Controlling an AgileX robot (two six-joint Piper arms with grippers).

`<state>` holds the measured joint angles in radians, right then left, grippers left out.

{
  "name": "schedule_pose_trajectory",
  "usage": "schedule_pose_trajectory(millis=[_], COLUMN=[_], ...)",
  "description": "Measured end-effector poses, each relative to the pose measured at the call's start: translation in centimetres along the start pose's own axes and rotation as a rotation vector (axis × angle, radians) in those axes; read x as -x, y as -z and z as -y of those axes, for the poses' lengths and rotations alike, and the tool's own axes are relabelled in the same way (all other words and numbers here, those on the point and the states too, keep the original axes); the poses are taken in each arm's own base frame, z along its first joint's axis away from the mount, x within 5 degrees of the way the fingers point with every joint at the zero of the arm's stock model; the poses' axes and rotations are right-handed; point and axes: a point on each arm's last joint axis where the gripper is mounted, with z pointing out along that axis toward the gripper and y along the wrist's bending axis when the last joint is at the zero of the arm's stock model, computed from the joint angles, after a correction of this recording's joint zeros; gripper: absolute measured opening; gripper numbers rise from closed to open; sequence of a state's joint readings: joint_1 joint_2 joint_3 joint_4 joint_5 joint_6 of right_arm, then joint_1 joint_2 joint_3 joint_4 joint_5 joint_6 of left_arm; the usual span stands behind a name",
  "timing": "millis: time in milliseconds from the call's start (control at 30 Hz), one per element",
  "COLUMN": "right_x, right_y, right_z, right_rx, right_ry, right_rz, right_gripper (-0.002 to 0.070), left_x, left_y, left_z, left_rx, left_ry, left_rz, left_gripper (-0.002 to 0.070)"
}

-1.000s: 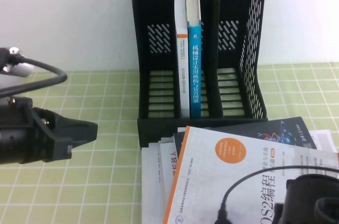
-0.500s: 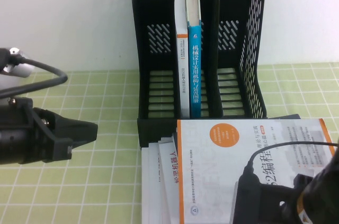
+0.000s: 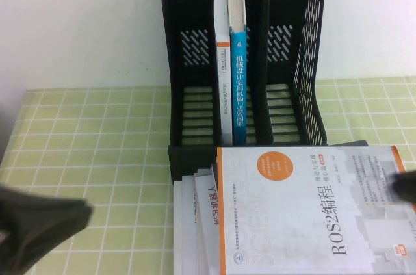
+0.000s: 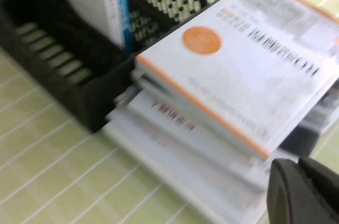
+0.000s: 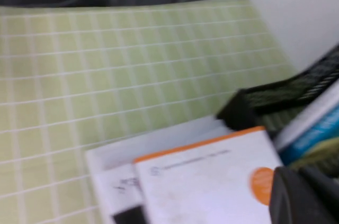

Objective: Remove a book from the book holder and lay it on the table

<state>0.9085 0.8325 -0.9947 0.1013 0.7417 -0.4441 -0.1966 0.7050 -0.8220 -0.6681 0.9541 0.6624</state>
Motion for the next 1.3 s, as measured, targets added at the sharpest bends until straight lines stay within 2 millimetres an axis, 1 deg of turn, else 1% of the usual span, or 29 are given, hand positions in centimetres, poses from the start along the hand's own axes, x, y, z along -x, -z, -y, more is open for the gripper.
schedule_pose_trajectory(millis=[67,133,200,233,300,367,467,500,567,633,700,800,933,1033,1300], right_x=[-0.7,-2.0,-3.6,-4.5,-6.3,-8.5,-11.9,-12.8,-14.0,-14.5,-14.6,-14.7,-14.8,-14.8,-14.8], right_y=[2.6,4.1,4.9,4.9,4.4,3.0,0.2,-0.5,-1.2,-1.3,-1.2,-1.0,-0.9,-0.9,-0.9], right_z=[0.6,0.9,1.0,1.0,0.6,0.1,-0.8,-0.9,-1.0,-0.8,-0.5,-0.2,-0.1,-0.1,-0.1], right_rx=[-0.130,-0.230,-0.311,-0.343,-0.376,-0.388,-0.394,-0.402,-0.432,-0.474,-0.513,-0.558,-0.571,-0.572,-0.573], right_ry=[0.051,0.045,-0.001,-0.036,-0.103,-0.127,-0.121,-0.124,-0.139,-0.189,-0.222,-0.226,-0.230,-0.231,-0.230], right_rz=[0.017,0.004,0.001,0.004,0.016,0.010,-0.046,-0.061,-0.078,-0.078,-0.070,-0.083,-0.085,-0.085,-0.085], right_gripper=[-0.0001,-0.0001,-0.0001,-0.0001,-0.0001,-0.0001,-0.0001,-0.0001,-0.0001,-0.0001,-0.0001,-0.0001,-0.0001,-0.0001,-0.0001], left_x=[-1.0,-1.9,-3.0,-3.6,-4.7,-6.0,-7.6,-8.2,-9.5,-10.8,-11.9,-12.7,-12.8,-12.8,-13.4], left_y=[1.9,3.5,4.6,5.1,5.5,5.2,3.7,2.9,1.4,0.0,-0.9,-1.6,-1.6,-1.7,-2.0], left_z=[0.8,1.2,1.7,1.9,2.2,2.1,1.2,0.7,-0.1,-0.8,-1.2,-1.4,-1.5,-1.4,-1.0], left_rx=[0.078,0.161,0.223,0.246,0.274,0.289,0.324,0.339,0.359,0.373,0.379,0.379,0.378,0.360,0.320], left_ry=[-0.008,0.018,0.046,0.064,0.097,0.123,0.155,0.165,0.194,0.221,0.242,0.258,0.265,0.302,0.331], left_rz=[0.003,0.031,0.092,0.137,0.241,0.331,0.411,0.422,0.421,0.404,0.386,0.358,0.361,0.366,0.293], left_gripper=[-0.0003,-0.0003,-0.0003,-0.0003,-0.0003,-0.0003,-0.0003,-0.0003,-0.0003,-0.0003,-0.0003,-0.0003,-0.0003,-0.0003,-0.0003])
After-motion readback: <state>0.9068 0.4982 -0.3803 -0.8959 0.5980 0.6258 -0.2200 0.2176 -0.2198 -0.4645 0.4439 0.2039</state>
